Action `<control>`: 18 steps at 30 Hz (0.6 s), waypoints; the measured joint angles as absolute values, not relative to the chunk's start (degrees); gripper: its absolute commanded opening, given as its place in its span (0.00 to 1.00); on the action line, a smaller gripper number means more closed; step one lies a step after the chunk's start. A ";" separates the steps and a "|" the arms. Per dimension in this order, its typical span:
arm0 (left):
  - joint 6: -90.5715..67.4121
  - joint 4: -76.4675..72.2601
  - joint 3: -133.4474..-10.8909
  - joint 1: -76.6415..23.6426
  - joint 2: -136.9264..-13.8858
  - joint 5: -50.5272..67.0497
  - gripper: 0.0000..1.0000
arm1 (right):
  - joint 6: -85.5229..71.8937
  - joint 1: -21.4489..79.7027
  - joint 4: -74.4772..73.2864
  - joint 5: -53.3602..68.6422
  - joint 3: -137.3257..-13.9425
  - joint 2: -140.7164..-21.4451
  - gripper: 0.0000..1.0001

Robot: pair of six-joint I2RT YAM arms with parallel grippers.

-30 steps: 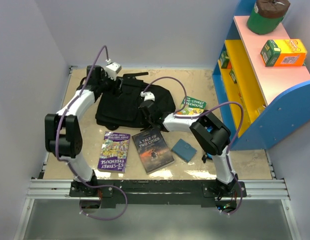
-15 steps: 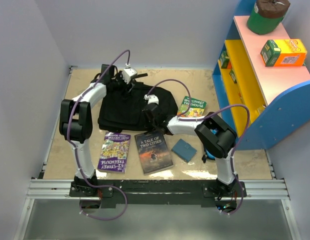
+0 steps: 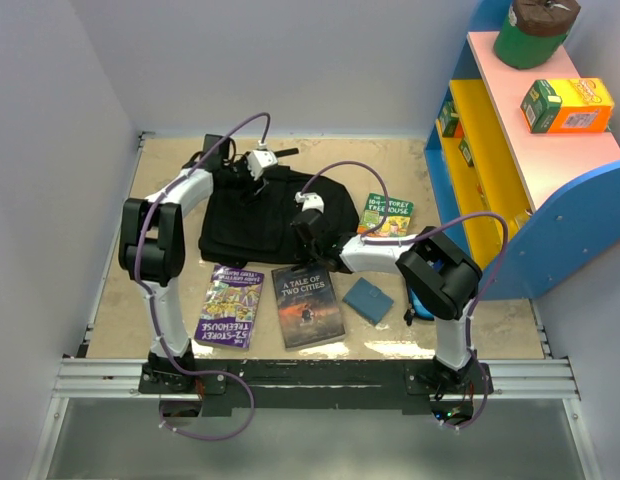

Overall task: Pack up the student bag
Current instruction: Adjust the student bag at the center of the board, then unzip the student bag at the center of the board.

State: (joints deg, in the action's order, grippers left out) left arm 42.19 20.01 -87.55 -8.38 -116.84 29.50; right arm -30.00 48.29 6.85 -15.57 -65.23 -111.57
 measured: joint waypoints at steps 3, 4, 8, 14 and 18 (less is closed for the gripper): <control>43.66 19.70 -86.50 -8.45 -117.23 29.89 0.67 | -29.98 48.18 6.85 -15.42 -65.23 -111.46 0.00; 43.86 19.68 -86.48 -8.51 -117.73 29.91 0.68 | -29.98 48.18 6.74 -15.35 -65.21 -111.39 0.00; 44.16 19.57 -87.70 -8.80 -120.86 30.00 0.68 | -29.95 48.05 6.61 -14.98 -64.51 -110.65 0.00; 44.14 18.98 -89.32 -9.39 -122.45 29.98 0.67 | -29.95 47.88 6.31 -13.76 -62.92 -109.03 0.00; 44.12 18.76 -90.11 -9.52 -123.35 30.06 0.65 | -29.91 47.86 6.37 -13.10 -62.17 -108.36 0.00</control>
